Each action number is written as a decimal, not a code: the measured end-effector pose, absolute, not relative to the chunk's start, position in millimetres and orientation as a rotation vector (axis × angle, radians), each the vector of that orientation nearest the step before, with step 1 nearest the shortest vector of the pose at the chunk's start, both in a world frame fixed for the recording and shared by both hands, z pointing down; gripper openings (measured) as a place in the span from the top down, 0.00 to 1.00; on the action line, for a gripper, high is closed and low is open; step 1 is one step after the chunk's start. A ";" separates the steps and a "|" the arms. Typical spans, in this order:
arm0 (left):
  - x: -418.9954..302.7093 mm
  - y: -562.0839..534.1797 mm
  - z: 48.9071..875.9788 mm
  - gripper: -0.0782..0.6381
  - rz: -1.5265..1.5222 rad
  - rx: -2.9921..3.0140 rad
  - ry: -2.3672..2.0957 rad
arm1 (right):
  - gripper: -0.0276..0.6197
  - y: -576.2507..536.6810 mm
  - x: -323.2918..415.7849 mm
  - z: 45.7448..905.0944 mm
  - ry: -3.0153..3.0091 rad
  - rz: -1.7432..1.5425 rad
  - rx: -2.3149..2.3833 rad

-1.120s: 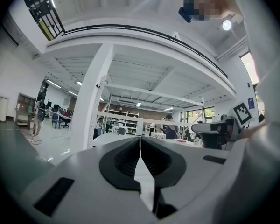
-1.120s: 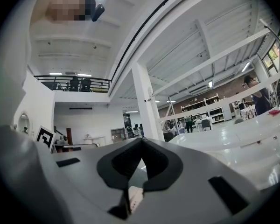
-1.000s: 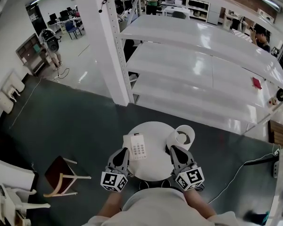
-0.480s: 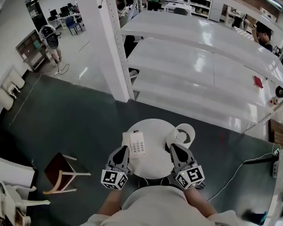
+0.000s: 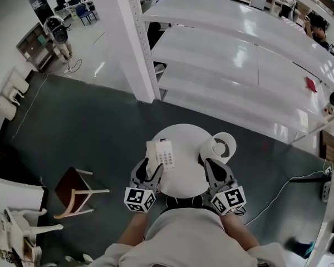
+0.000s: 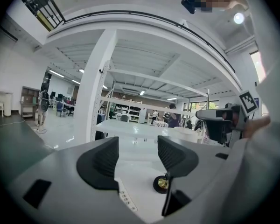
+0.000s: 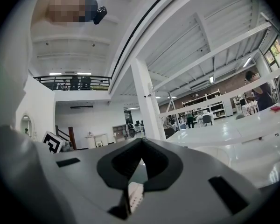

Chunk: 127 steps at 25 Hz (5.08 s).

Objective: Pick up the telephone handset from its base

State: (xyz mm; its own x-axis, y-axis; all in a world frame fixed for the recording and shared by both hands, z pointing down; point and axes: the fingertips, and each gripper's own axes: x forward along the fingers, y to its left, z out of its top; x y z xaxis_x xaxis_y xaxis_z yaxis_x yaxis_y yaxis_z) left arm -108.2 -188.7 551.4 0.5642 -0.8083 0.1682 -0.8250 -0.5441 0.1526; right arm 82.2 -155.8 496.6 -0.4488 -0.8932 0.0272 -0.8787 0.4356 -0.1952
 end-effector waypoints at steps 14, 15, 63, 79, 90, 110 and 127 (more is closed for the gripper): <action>-124.4 -202.2 610.0 0.45 0.225 2.408 -1.433 | 0.95 -159.0 84.2 503.1 2.594 -0.305 -1.622; -126.2 -203.6 614.2 0.45 0.238 2.401 -1.439 | 0.95 -159.3 83.9 503.1 2.595 -0.307 -1.625; -168.8 -279.6 849.5 0.47 0.742 1.888 -1.427 | 0.95 -181.1 84.4 513.2 2.585 -0.335 -1.741; -169.4 -287.3 879.8 0.48 0.875 1.835 -1.391 | 0.95 -188.5 92.7 519.4 2.597 -0.350 -1.779; -168.6 -287.4 887.5 0.54 0.868 1.782 -1.365 | 0.95 -187.6 97.1 519.3 2.592 -0.356 -1.791; -172.0 -287.1 886.7 0.57 0.851 1.690 -1.398 | 0.95 -175.2 104.8 518.0 2.571 -0.345 -1.806; -154.8 -283.6 828.8 0.57 0.451 1.864 -1.357 | 0.95 -158.7 101.3 511.8 2.570 -0.325 -1.760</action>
